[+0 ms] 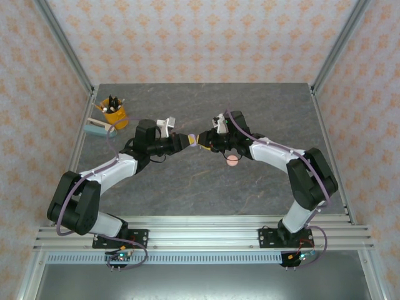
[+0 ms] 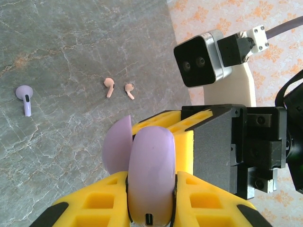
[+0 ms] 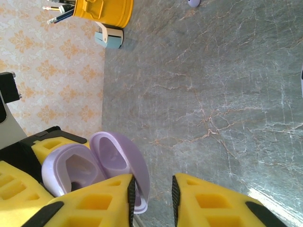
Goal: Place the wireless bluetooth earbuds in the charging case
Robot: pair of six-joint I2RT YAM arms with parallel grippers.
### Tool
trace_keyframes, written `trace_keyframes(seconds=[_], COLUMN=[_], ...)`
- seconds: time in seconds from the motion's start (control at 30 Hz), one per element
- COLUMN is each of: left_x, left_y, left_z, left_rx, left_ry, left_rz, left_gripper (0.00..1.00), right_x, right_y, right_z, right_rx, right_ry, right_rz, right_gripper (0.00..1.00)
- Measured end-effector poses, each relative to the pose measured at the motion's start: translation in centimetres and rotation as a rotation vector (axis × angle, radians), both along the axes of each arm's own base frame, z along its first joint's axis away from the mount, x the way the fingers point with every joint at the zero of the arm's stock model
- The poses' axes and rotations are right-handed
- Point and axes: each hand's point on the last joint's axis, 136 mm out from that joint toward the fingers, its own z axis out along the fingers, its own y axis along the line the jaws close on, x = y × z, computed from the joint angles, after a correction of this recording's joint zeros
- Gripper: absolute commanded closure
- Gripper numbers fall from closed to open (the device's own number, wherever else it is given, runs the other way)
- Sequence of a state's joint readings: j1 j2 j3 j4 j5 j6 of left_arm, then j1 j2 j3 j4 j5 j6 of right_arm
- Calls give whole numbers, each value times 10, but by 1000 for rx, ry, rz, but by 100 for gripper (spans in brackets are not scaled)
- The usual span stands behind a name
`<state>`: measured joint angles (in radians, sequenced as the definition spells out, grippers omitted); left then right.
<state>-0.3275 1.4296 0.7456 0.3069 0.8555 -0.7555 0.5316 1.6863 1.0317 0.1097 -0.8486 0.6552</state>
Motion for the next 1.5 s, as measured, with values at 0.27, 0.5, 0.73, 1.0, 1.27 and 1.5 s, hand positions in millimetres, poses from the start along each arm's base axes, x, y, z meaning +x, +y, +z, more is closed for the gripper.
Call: trace_keyframes(seconds=[0.27,0.5,0.73,1.0,1.27,1.5], left_x=[-1,0,0,1,0,0], left_y=[-1,-1,-1,-2,-4,-4], left_z=[-1,-1,0,2,2,4], left_rx=[1,6,8,7,7,7], left_ry=[6,13,16,13,13,8], left_rz=[-1,4,4,4,-1,0], left_gripper=[91,91,91,91,91,91], right_x=[1,2,4,5,4,3], right_y=[0,0,-3,-5,-6,-7], right_z=[0,-1,-1,1,-1,0], right_rx=[15,19,24,35,35,44], right_ry=[11,16,19,22,28,33], right_rz=[19,24,23,28,27,37], right_gripper=[79,79,79,79,72,73])
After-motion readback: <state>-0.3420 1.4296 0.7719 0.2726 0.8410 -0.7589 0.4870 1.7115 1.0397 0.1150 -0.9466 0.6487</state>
